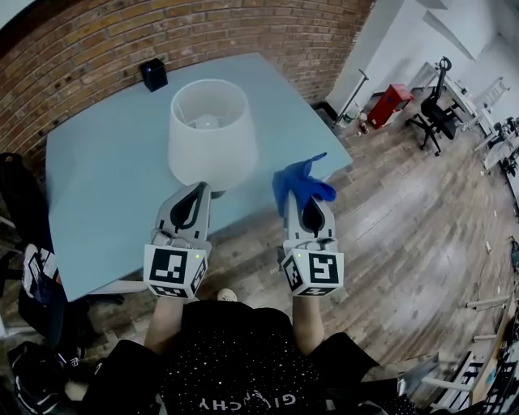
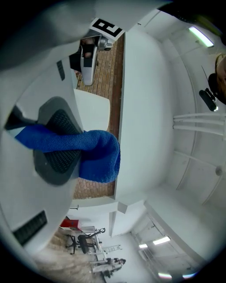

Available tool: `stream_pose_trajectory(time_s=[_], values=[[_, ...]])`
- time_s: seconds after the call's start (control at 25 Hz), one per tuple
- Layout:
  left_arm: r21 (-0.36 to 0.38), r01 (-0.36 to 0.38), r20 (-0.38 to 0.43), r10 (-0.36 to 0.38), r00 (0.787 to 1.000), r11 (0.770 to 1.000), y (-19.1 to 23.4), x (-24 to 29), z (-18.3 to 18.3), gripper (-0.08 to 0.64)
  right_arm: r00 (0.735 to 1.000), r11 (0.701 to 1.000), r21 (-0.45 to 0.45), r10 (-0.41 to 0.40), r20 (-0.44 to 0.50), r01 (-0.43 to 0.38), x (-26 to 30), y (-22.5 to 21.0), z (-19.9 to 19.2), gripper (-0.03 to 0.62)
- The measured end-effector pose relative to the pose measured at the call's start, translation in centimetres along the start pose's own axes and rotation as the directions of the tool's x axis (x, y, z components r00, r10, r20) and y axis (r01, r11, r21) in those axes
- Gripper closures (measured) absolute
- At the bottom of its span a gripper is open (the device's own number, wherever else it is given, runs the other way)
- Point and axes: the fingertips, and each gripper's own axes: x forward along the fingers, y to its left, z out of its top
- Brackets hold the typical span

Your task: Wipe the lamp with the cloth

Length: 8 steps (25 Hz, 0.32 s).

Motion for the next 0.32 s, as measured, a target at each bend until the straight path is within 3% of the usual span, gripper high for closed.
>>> stream_pose_trajectory(time_s=[0.32], values=[[-0.01, 0.011, -0.014, -0.011, 1.0, 1.0, -0.38, -0.49, -0.4, 0.551, 1.0, 1.0, 0.001, 0.011, -0.004, -0.011, -0.35, 0.35, -0.49, 0.518]])
